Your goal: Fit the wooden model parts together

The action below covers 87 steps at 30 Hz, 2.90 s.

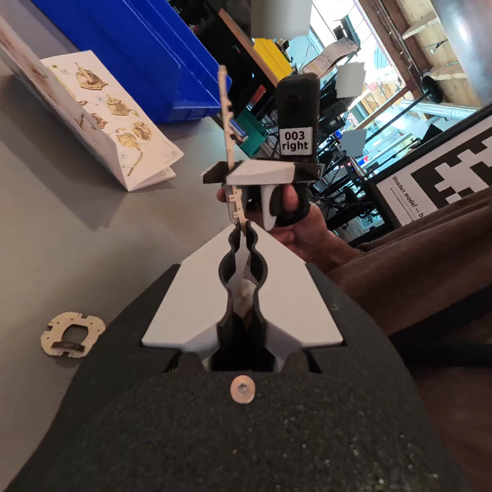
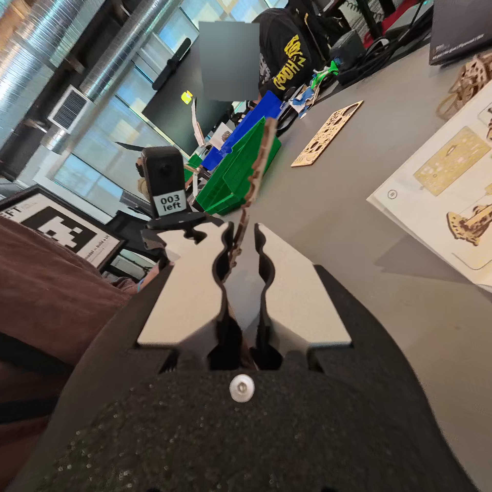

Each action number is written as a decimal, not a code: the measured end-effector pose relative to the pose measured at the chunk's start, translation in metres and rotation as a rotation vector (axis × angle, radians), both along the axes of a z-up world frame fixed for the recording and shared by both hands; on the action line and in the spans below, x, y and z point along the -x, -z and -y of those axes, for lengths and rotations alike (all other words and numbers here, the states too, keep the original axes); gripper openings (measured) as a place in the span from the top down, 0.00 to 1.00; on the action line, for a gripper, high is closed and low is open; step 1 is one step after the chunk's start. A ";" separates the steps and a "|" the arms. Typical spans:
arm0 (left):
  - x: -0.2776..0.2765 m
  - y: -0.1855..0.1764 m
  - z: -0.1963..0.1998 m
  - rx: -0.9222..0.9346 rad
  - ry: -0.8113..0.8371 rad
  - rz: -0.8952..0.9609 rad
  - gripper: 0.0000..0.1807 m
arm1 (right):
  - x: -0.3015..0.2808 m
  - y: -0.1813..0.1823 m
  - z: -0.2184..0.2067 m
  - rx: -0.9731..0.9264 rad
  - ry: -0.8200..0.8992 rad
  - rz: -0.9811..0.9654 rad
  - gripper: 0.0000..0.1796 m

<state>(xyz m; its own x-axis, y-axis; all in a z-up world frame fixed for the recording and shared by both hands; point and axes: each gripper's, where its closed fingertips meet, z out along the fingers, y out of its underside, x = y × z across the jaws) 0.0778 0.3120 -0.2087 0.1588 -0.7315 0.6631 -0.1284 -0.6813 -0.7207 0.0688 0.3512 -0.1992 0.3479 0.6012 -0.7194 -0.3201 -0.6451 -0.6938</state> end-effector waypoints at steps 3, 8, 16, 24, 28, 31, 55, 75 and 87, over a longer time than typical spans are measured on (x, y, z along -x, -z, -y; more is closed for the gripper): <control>-0.005 0.004 0.003 -0.001 0.023 -0.011 0.99 | 0.002 0.001 0.002 -0.002 -0.018 0.030 0.96; 0.012 0.017 -0.016 -0.140 0.134 -0.166 0.78 | 0.009 0.014 0.016 0.156 -0.207 -0.059 0.98; 0.006 -0.016 0.005 0.019 0.395 0.073 0.93 | 0.025 -0.010 0.066 0.317 -0.621 -0.340 0.98; 0.013 -0.034 0.003 0.185 0.393 0.224 0.92 | 0.029 -0.008 0.075 0.335 -0.680 -0.331 0.98; 0.009 -0.035 0.004 0.255 0.384 0.271 0.96 | 0.034 -0.009 0.080 0.329 -0.699 -0.312 0.98; 0.009 -0.033 0.000 0.274 0.350 0.278 0.98 | 0.032 -0.007 0.077 0.331 -0.671 -0.296 0.98; 0.059 -0.016 -0.095 0.660 -0.233 0.729 1.00 | 0.020 -0.001 -0.001 -0.233 0.132 0.265 0.84; 0.035 -0.020 -0.074 0.649 -0.157 0.743 1.00 | 0.007 -0.007 -0.002 -0.063 0.209 0.010 0.99; 0.056 0.016 -0.099 0.652 -0.158 0.600 0.85 | -0.032 0.009 -0.020 -0.012 0.221 0.108 0.99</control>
